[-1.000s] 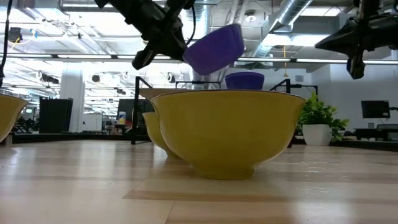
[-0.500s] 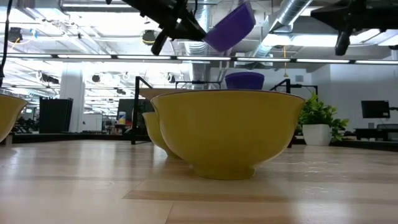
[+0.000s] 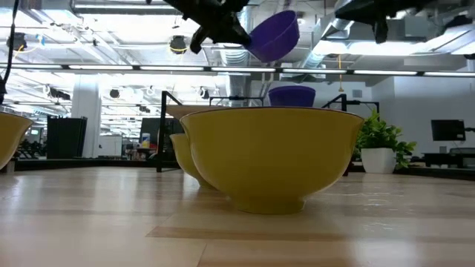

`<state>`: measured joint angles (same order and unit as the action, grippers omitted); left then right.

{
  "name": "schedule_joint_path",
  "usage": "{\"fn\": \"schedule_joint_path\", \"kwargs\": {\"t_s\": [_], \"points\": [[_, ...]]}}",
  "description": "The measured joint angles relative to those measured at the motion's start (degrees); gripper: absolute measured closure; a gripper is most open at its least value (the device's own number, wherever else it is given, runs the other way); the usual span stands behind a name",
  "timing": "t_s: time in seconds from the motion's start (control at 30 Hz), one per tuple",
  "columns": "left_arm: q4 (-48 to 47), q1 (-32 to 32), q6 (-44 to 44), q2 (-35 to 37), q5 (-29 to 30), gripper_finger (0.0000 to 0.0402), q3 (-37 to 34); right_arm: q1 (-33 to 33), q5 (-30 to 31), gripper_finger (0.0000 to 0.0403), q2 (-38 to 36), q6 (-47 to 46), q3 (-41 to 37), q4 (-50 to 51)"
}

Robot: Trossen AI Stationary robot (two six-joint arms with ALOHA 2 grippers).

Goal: Pick & Place Mini bowls
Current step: Stack the blue bowl on the blue bowl on the shelf

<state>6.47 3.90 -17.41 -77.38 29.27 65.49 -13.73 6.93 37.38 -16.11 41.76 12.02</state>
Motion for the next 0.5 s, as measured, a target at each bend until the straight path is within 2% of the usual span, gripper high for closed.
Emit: {"fn": "schedule_joint_path", "kwargs": {"t_s": [0.17, 0.3, 0.5], "points": [[0.42, 1.74, 5.49, -1.05, 2.48, 0.0398, 1.09, 2.63, 10.43, 0.0403, 8.96, 2.08, 10.98, 11.66], [1.78, 2.83, 9.34, -1.06, 2.93, 0.0398, 1.35, 4.94, 16.14, 0.0403, 15.23, 4.89, 17.6, 15.22], [2.88, 3.98, 12.78, -1.05, 3.86, 0.0398, 1.36, 6.72, 18.69, 0.0379, 22.93, 6.6, 25.14, 18.23]]}}
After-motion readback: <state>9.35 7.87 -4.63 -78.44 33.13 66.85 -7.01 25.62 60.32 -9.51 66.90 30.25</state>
